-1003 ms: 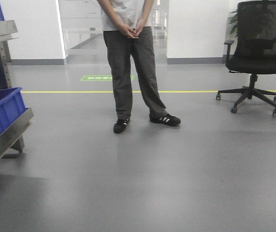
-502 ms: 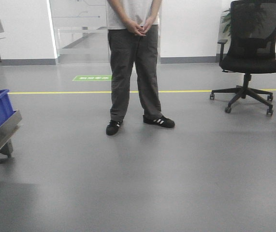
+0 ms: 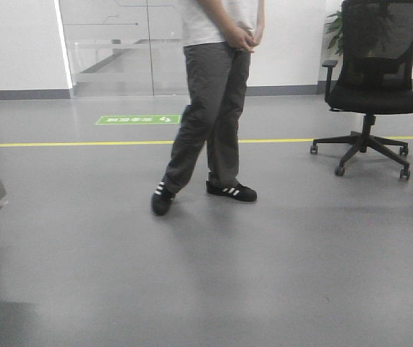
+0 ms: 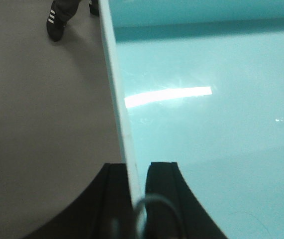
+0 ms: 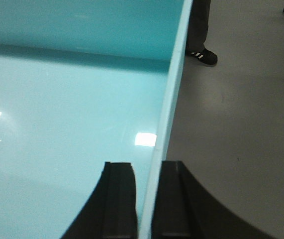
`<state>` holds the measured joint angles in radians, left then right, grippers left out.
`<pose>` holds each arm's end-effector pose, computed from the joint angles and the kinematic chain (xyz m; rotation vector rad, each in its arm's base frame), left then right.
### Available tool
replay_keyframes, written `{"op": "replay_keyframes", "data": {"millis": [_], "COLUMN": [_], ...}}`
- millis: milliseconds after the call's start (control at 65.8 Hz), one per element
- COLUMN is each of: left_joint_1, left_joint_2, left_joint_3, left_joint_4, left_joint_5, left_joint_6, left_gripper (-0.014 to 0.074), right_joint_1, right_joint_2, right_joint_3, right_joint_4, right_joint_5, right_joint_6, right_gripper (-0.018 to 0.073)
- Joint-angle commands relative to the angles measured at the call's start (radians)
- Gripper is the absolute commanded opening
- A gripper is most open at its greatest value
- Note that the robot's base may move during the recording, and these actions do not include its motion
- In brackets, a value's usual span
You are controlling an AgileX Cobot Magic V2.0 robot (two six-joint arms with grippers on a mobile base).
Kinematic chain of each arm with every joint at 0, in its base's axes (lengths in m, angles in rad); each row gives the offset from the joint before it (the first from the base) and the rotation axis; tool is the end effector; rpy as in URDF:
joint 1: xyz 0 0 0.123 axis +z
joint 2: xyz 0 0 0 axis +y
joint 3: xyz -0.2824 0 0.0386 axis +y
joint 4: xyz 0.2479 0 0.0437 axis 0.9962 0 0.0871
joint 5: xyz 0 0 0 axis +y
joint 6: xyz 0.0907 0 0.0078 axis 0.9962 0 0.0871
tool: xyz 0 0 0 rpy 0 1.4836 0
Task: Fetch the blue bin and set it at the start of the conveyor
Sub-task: 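Hold the bin with both grippers while driving across the floor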
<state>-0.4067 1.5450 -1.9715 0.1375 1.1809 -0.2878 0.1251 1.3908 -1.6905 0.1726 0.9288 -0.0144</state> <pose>0.2892 -0.1120 0.4929 0.1223 2.2331 -0.2087 0.2851 0.0485 0.4766 -0.1205 2.1083 0.2739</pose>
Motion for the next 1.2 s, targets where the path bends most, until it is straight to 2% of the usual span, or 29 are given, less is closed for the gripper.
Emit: {"op": "replay_keyframes", "data": {"millis": [0, 1186], "left_joint_1": [0.005, 0.005], "left_joint_2": [-0.011, -0.011], "left_joint_3": [-0.007, -0.007], "left_joint_4": [0.026, 0.026], "left_joint_5": [-0.029, -0.029], "left_joint_6": [0.013, 0.013], "left_gripper": [-0.0111, -0.0111], "right_joint_1": [-0.001, -0.001], "right_joint_2": [-0.015, -0.015], "right_joint_3": [-0.012, -0.012], "right_joint_4": [-0.009, -0.009], "right_joint_5": [-0.048, -0.065], "right_joint_6": [-0.022, -0.022], "right_gripper": [-0.0153, -0.0153]}}
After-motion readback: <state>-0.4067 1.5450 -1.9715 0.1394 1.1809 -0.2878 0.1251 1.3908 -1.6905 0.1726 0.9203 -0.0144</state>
